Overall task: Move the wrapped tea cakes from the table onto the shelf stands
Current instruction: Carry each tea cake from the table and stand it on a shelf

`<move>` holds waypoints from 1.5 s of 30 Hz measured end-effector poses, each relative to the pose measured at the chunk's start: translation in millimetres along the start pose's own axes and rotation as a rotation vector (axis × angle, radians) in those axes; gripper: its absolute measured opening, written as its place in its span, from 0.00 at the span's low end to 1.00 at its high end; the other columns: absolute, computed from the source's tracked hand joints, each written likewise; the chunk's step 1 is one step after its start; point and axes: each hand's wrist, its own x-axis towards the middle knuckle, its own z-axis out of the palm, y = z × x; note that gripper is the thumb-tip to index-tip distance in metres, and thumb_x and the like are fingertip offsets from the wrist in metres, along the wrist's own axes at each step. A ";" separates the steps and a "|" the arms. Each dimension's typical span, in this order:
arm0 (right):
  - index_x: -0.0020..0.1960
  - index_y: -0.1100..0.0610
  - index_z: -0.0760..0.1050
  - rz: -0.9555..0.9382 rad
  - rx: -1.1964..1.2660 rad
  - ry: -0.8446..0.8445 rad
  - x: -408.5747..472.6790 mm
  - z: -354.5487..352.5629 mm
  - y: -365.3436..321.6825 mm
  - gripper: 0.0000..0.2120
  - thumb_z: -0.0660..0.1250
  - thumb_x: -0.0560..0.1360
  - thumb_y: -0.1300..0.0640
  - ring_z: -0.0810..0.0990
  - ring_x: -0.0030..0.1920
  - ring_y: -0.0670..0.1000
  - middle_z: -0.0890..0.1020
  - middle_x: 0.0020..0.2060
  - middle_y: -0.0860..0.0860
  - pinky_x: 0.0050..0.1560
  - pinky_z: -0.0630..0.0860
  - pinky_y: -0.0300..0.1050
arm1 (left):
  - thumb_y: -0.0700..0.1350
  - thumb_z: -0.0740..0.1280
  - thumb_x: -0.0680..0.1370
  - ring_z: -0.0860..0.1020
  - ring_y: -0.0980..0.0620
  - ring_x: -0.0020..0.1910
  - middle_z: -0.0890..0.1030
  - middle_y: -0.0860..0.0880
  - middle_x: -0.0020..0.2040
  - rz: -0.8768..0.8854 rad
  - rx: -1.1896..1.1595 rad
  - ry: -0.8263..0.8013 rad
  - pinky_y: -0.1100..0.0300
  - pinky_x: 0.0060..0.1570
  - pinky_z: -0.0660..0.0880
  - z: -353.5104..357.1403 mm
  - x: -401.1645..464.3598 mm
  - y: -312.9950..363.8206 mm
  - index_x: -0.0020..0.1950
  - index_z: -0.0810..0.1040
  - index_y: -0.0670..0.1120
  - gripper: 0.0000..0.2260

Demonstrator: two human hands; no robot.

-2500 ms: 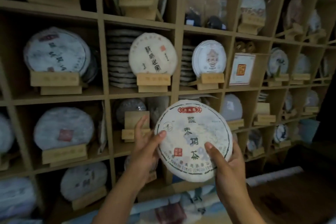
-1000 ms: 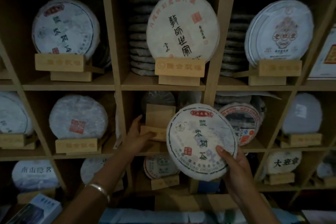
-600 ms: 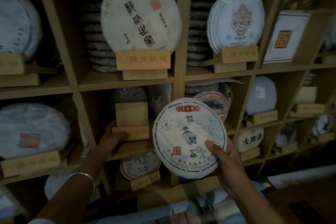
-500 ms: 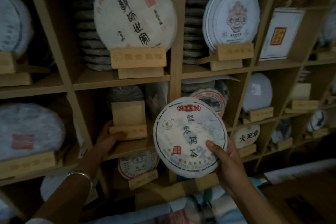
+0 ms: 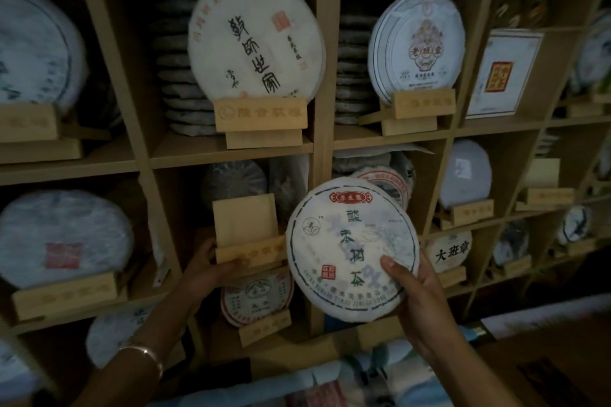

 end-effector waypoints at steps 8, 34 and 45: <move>0.67 0.48 0.74 -0.085 -0.008 -0.025 -11.0 17.9 -19.5 0.26 0.72 0.70 0.59 0.82 0.60 0.55 0.83 0.61 0.52 0.54 0.82 0.55 | 0.53 0.85 0.49 0.83 0.52 0.50 0.85 0.52 0.49 0.007 0.038 -0.177 0.57 0.45 0.81 1.7 -84.6 45.1 0.56 0.78 0.54 0.37; 0.60 0.37 0.73 -0.376 -0.169 -0.022 -82.9 57.6 -83.0 0.24 0.72 0.66 0.50 0.84 0.53 0.42 0.84 0.55 0.40 0.42 0.81 0.36 | 0.52 0.86 0.43 0.85 0.51 0.50 0.86 0.51 0.51 0.096 -0.145 -0.372 0.60 0.41 0.81 63.1 -210.2 112.2 0.59 0.77 0.52 0.45; 0.46 0.46 0.85 -0.252 -0.381 0.011 -80.6 50.8 -106.2 0.09 0.70 0.69 0.44 0.87 0.44 0.46 0.88 0.45 0.46 0.37 0.80 0.36 | 0.45 0.82 0.49 0.85 0.49 0.46 0.87 0.47 0.47 0.122 -0.210 -0.387 0.62 0.36 0.80 61.7 -227.1 112.4 0.58 0.77 0.46 0.38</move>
